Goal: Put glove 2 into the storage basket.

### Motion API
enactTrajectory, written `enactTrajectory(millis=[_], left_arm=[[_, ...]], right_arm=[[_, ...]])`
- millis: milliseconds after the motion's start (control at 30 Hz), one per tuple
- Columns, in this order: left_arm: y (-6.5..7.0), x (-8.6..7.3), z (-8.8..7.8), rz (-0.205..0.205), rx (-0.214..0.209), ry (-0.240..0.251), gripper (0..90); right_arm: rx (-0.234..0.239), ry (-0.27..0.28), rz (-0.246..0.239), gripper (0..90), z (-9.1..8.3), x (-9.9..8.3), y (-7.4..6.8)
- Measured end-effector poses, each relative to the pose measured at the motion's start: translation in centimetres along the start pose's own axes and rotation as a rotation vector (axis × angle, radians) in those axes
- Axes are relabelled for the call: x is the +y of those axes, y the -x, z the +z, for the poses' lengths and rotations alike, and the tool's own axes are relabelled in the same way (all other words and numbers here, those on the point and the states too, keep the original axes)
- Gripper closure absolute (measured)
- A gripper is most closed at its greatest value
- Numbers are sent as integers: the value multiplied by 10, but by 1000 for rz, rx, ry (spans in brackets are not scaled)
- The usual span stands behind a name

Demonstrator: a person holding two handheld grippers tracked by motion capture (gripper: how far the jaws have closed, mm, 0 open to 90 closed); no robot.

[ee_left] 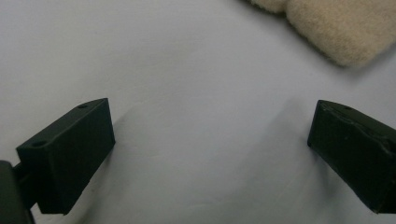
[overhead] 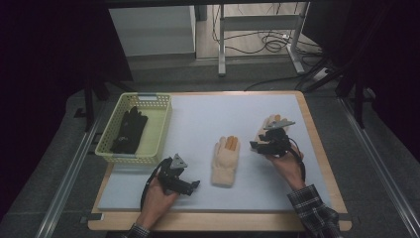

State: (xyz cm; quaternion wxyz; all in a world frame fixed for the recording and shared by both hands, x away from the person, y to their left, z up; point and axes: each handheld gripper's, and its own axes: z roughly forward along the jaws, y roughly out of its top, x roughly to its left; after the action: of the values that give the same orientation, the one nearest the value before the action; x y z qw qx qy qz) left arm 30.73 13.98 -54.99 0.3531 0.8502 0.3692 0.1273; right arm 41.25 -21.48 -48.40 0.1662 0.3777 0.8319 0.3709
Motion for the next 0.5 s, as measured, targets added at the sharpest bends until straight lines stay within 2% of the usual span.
enactTrajectory(millis=[133, 267, 433, 500], left_arm=[[0, 0, 0, 1, -1, -1, 7], [0, 0, 0, 2, 0, -2, 7], [0, 0, 0, 2, 0, -1, 7], [0, 0, 0, 3, 0, -1, 7]], right_arm=[[-56, -4, 26, 497, -8, 0, 22], [-106, -14, 44, 492, -11, -1, 39], [-146, -31, 76, 435, -5, -7, 56], [-148, -45, 83, 408, 0, -10, 61]])
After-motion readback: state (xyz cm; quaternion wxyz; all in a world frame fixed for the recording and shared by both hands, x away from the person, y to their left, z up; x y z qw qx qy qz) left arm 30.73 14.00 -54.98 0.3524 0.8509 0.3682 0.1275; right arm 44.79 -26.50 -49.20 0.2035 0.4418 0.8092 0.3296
